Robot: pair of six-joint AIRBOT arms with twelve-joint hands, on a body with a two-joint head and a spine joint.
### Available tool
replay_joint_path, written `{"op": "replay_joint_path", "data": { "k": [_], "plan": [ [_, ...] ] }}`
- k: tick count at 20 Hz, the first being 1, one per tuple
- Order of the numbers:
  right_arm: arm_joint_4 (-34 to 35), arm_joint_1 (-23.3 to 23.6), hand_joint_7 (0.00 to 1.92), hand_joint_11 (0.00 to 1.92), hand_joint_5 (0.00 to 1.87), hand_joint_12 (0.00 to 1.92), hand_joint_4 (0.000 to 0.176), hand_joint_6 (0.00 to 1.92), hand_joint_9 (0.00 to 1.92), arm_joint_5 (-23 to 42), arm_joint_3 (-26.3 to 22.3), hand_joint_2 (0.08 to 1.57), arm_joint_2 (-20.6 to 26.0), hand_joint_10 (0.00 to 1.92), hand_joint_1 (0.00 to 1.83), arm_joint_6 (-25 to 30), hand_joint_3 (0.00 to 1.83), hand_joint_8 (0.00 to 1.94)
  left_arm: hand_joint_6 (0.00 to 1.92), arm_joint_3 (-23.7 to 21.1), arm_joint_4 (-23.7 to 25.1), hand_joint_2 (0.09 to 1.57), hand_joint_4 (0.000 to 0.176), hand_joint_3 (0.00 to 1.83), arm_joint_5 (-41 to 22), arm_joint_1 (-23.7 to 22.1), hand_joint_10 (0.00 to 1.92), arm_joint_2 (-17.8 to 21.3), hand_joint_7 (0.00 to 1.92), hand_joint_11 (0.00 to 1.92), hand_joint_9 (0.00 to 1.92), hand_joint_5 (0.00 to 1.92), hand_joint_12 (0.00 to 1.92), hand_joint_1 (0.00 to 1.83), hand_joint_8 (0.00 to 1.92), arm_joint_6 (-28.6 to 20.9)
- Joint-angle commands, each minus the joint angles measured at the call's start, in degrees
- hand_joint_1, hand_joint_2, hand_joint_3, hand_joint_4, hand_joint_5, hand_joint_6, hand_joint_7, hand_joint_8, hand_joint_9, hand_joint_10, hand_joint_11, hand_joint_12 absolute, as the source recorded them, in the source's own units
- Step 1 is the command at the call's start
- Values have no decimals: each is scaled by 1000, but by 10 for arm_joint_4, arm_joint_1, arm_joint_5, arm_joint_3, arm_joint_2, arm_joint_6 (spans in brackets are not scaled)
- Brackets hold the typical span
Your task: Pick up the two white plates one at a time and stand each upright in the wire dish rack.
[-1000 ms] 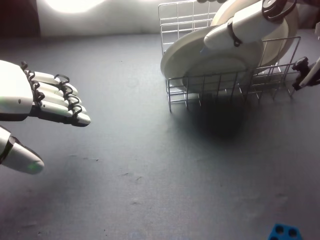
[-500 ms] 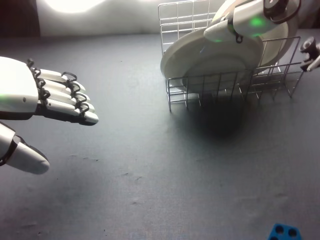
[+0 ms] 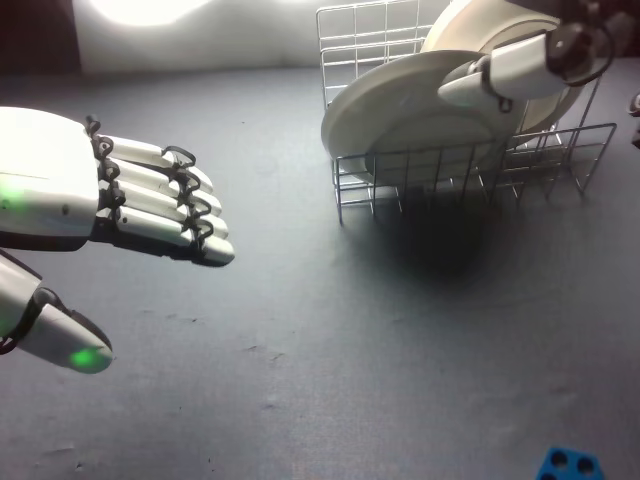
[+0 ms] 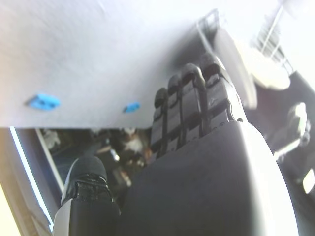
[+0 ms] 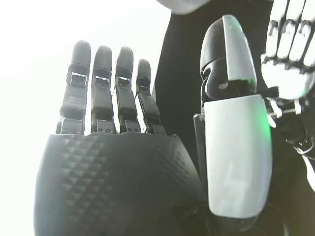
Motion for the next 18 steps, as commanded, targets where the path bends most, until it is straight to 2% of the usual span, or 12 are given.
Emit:
{"op": "replay_joint_path", "data": {
  "k": [1, 5, 6, 9, 10, 14, 16, 18],
  "plan": [
    [-9, 1, 32, 0, 0, 876, 0, 652, 0, 63, -2, 1075, 8, 889, 988, -3, 3, 835, 1, 0, -36, 1158, 0, 0, -13, -7, 4, 7, 219, 0, 186, 182, 415, 0, 3, 2],
    [-32, -7, 11, 0, 0, 999, 0, 738, 0, 81, -14, 1086, 16, 997, 992, -17, 1, 967, 2, -1, -11, 1162, 0, 2, -15, -10, 2, 7, 214, 0, 185, 168, 366, 0, 4, 2],
    [-43, -7, 23, 0, 5, 1071, 0, 864, 0, 87, -17, 1078, 16, 1083, 985, -17, 0, 1040, 4, -4, -4, 1164, 0, 2, -15, -10, 5, 7, 233, 0, 199, 183, 404, 0, 7, 2],
    [-52, -7, 57, 0, 0, 1223, 0, 1081, 26, 92, -20, 1073, 17, 1199, 976, -17, 0, 1158, 3, -10, 0, 1157, 0, 0, -13, -14, 4, 8, 246, 0, 211, 195, 456, 0, 4, 1],
    [-54, -7, 60, 0, 0, 1251, 0, 1108, 31, 93, -20, 1076, 17, 1216, 977, -17, 1, 1191, 2, -14, 2, 1159, 0, 0, -13, -16, 2, 9, 228, 0, 194, 172, 417, 0, 2, 1],
    [-73, -9, 85, 0, 18, 1308, 0, 1284, 49, 103, -21, 1051, 17, 1233, 1031, -17, 0, 1250, 6, -32, 20, 1167, 0, 3, -15, -23, 4, 16, 255, 0, 210, 205, 452, 0, 4, 2],
    [-73, -9, 103, 0, 72, 1379, 0, 1356, 31, 104, -23, 1054, 17, 1283, 992, -17, 0, 1323, 4, -33, 20, 1174, 0, 4, -18, -25, 5, 16, 262, 0, 225, 212, 450, 0, 3, 2],
    [-73, -9, 100, 0, 61, 1351, 0, 1353, 10, 105, -23, 1069, 17, 1286, 987, -17, 4, 1329, 4, -31, 20, 1176, 0, 1, -19, -27, 6, 16, 302, 0, 262, 246, 561, 0, 5, 2]
  ]
}}
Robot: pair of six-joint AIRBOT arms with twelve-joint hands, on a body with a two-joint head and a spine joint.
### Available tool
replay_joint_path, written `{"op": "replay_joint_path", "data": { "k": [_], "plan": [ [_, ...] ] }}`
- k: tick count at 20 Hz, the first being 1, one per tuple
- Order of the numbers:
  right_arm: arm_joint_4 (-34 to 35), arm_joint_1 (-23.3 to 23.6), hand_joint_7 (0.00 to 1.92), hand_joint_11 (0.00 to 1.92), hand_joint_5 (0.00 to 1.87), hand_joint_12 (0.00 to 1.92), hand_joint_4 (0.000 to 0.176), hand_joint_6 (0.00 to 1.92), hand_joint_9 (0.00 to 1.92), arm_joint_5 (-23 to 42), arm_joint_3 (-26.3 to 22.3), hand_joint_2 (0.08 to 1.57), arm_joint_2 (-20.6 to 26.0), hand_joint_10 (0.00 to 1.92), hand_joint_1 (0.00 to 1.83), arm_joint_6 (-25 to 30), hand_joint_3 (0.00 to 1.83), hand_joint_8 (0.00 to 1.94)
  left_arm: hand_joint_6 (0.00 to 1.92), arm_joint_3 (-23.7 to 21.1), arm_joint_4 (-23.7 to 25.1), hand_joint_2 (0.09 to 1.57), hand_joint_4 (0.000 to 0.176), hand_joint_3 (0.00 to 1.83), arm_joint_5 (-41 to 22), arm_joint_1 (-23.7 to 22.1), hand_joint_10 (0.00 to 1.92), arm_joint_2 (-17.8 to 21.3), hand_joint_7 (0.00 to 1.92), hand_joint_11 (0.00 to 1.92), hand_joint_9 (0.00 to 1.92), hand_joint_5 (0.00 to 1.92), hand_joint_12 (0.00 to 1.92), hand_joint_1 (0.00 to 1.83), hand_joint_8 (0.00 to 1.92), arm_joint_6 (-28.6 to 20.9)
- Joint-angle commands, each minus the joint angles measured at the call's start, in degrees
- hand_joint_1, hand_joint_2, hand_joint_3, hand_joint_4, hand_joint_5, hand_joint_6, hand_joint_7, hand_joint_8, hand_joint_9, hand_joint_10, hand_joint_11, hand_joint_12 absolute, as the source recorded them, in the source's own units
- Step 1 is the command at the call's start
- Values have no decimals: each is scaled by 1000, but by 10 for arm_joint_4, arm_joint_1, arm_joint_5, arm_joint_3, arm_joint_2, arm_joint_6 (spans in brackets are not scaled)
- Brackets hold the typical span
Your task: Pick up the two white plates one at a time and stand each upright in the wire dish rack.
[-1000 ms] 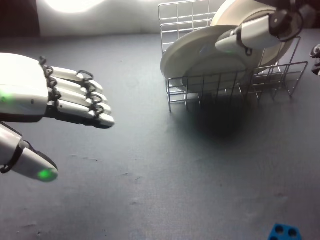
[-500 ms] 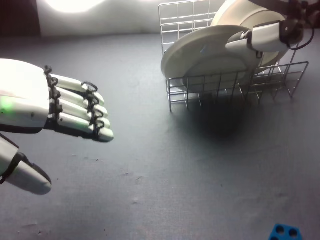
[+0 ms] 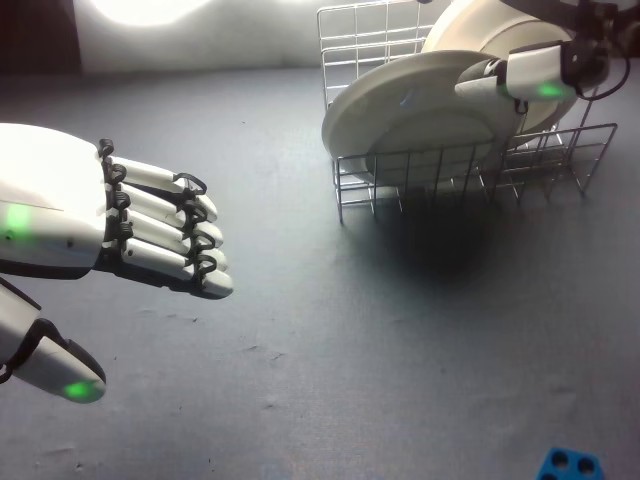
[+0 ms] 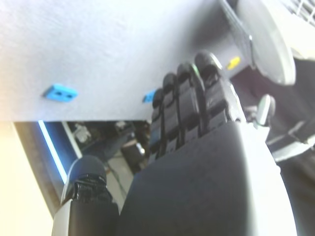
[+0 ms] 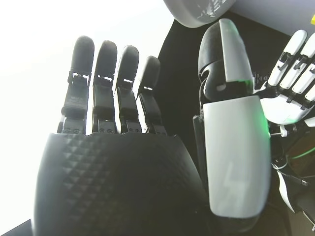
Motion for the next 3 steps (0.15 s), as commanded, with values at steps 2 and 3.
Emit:
{"op": "replay_joint_path", "data": {
  "k": [2, 3],
  "plan": [
    [-12, 5, 125, 0, 91, 1366, 0, 1362, 39, 68, -2, 1047, 3, 1280, 1010, 0, 0, 1324, 6, 1, -40, 1178, 0, 2, -14, -11, 10, 6, 333, 0, 293, 270, 636, 0, 8, 1],
    [-13, 5, 124, 0, 77, 1374, 0, 1376, 42, 69, -2, 1052, 3, 1273, 1005, 0, 0, 1322, 6, -2, -40, 1178, 0, 1, -15, -11, 11, 7, 339, 0, 301, 273, 644, 0, 9, 1]
  ]
}}
